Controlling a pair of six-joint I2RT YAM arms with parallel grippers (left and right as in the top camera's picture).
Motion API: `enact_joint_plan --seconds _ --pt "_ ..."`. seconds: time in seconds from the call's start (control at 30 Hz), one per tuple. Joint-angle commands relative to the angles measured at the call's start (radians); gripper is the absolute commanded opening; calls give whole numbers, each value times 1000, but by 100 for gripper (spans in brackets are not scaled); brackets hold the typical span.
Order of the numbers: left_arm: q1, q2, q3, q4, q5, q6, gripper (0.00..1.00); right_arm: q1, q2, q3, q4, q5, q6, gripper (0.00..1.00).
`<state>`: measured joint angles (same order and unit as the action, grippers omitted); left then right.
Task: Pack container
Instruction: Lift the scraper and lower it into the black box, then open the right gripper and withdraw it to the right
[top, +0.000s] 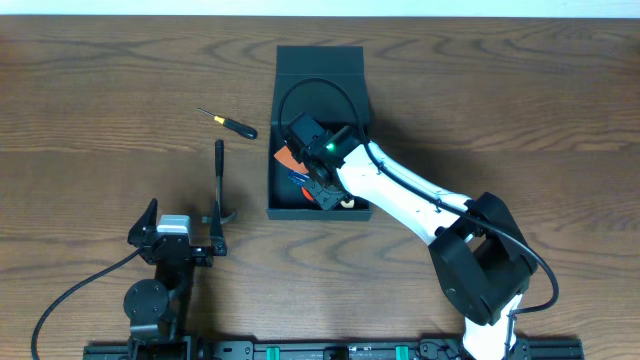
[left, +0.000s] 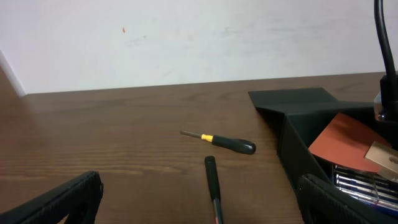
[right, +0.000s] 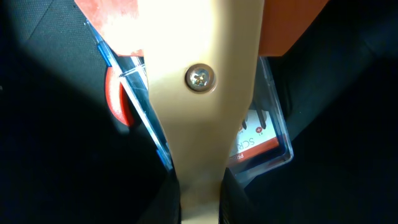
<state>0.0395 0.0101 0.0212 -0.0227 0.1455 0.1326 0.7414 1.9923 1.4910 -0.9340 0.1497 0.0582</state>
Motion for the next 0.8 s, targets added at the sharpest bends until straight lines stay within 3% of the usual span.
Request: enact_joint_plan --seconds 0.0,0.3,0.53,0.77 --pt "5 -5 -17 -35 6 13 98 -16 7 -3 -2 18 42 22" --pt "5 -5 -17 -35 6 13 99 -16 6 -2 -4 19 42 99" --pt "5 -5 -17 -35 6 13 99 -16 -109 19 -1 16 16 99" --pt "5 -5 -17 -35 6 13 99 -16 -400 20 -2 3 -58 99"
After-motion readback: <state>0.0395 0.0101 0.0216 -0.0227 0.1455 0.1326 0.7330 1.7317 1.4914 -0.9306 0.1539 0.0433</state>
